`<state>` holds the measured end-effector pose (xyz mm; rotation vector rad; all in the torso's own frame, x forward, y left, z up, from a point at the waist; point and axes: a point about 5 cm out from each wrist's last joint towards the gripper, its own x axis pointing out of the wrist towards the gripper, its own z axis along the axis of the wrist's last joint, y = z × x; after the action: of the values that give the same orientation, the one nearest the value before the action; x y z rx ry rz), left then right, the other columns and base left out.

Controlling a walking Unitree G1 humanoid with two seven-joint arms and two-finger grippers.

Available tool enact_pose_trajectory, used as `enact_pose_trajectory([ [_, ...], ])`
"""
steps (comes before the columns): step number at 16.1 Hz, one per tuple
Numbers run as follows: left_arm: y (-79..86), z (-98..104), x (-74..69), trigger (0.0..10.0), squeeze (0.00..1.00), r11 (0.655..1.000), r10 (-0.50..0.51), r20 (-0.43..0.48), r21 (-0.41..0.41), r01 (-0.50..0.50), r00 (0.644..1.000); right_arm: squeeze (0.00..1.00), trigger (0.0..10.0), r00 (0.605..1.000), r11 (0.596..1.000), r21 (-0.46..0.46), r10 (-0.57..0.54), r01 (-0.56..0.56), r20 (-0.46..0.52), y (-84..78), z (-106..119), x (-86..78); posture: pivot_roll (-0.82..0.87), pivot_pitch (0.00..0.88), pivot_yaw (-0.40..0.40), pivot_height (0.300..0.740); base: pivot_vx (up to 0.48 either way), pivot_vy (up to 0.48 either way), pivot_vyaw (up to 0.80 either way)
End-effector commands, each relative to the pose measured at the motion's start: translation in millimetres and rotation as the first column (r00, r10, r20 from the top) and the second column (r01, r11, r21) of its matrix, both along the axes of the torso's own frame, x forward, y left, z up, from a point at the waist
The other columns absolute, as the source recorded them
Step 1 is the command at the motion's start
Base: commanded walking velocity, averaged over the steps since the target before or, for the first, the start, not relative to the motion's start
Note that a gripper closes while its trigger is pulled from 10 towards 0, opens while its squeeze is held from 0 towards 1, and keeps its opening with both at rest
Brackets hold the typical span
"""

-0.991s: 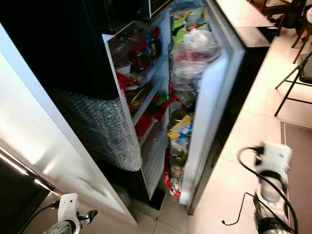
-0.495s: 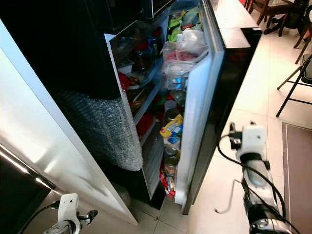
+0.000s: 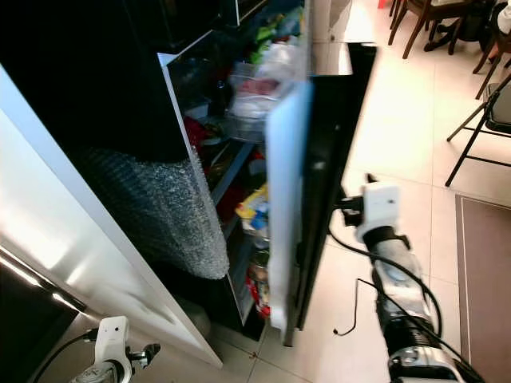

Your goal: Restocking fridge

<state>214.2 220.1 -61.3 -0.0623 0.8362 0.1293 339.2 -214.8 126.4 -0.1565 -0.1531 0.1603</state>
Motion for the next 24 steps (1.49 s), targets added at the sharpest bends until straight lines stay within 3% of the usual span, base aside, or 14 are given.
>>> enact_pose_trajectory([
  [1, 2.8, -2, -3.4, 10.0, 0.00, 1.000, -0.008, -0.022, 0.014, 0.008, 1.000, 0.00, 10.0, 0.993, 0.994, -0.012, 0.112, -0.112, 0.048, 22.5, 15, 5.1, -0.06, 0.034, 0.067, 0.740, 0.000, 0.000, 0.00],
  [10, 2.7, -2, -3.5, 10.0, 0.00, 1.000, -0.007, -0.023, 0.011, 0.008, 1.000, 0.00, 10.0, 0.952, 0.952, 0.013, 0.306, -0.307, 0.026, 59.2, 19, 2.5, -0.06, 0.038, 0.065, 0.740, 0.000, 0.000, 0.00],
  [18, 1.9, -2, -3.5, 10.0, 0.00, 1.000, -0.007, -0.023, 0.006, 0.008, 1.000, 0.00, 10.0, 0.860, 0.858, 0.055, 0.511, -0.510, -0.001, 95.7, 22, -7.4, -0.07, 0.034, 0.062, 0.740, 0.000, 0.000, 0.00],
  [24, 0.9, -2, -3.5, 10.0, 0.00, 1.000, -0.010, -0.025, 0.003, 0.010, 1.000, 0.00, 10.0, 0.857, 0.857, 0.058, 0.514, -0.512, -0.031, 94.3, 18, -8.8, -0.06, 0.033, 0.058, 0.740, 0.000, 0.000, 0.00],
])
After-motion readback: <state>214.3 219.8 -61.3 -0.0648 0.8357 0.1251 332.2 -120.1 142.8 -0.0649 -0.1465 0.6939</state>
